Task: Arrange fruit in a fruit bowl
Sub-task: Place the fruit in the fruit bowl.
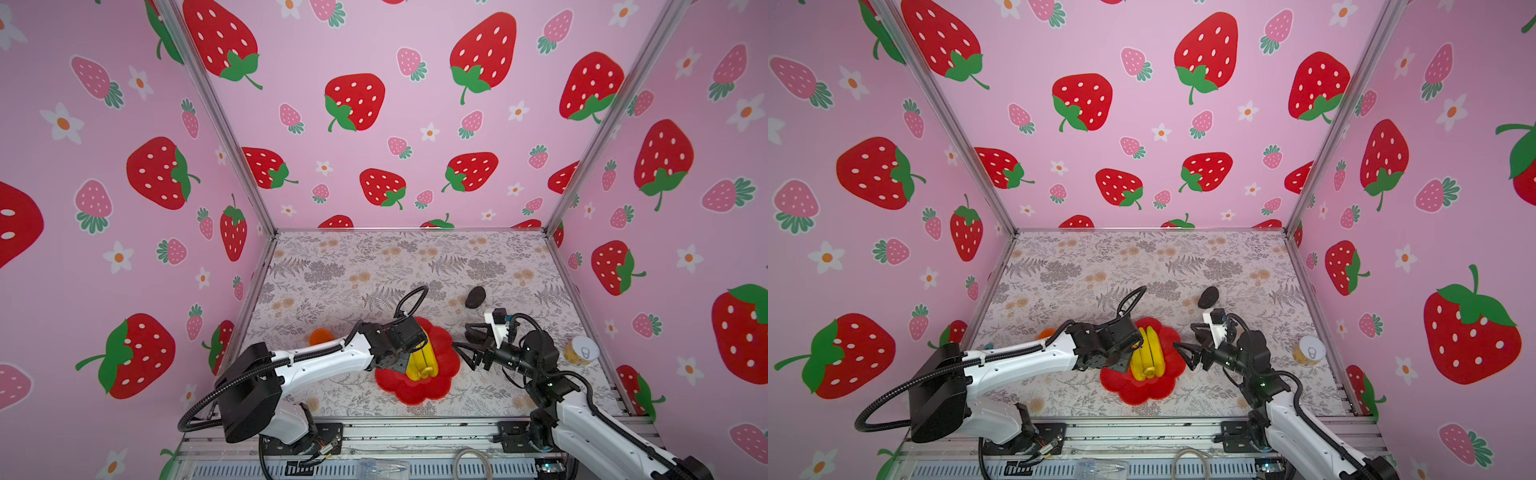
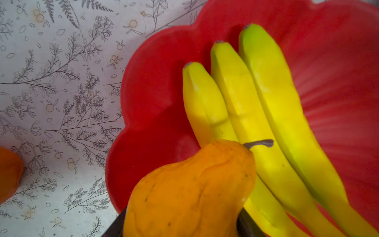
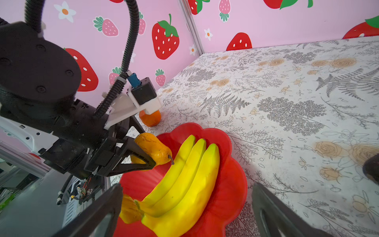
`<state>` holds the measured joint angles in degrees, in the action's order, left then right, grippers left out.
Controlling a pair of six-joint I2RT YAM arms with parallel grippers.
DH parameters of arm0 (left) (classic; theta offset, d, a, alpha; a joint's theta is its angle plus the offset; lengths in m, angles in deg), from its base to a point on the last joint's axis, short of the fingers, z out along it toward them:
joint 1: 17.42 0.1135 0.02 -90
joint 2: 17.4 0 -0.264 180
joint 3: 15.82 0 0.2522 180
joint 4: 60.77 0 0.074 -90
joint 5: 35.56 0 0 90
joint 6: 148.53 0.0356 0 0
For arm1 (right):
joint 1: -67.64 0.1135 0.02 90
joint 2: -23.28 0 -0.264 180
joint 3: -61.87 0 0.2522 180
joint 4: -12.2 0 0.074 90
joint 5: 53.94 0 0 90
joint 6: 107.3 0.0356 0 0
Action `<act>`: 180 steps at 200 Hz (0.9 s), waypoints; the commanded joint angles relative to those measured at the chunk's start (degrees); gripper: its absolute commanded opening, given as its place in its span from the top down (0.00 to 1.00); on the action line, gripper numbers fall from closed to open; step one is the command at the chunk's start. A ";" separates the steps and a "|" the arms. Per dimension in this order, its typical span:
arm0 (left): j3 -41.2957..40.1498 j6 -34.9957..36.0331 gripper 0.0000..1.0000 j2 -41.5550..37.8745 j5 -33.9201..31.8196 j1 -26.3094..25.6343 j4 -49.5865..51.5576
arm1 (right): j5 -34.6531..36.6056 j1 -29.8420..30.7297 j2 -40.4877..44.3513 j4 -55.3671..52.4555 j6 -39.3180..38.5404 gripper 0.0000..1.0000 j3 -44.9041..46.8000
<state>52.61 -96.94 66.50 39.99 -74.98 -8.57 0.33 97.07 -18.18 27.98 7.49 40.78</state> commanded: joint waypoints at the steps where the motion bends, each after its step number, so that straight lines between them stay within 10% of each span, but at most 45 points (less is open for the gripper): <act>1: -0.30 -2.72 0.31 0.79 -2.01 -0.34 -0.46 | -0.36 0.28 -0.01 1.28 0.42 0.01 0.47; 112: -0.99 -1.10 0.20 0.55 -3.25 -0.63 0.67 | -1.40 0.28 -2.67 1.57 -1.07 0.01 -1.30; 180: -5.95 -1.46 0.11 -18.82 -14.63 6.84 7.85 | -4.67 1.31 -6.05 2.96 -0.60 0.01 -3.61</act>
<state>50.01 -96.04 52.66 33.69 -74.55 -8.57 -1.26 97.16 -22.42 28.66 7.08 40.34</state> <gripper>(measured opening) 0.887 0.994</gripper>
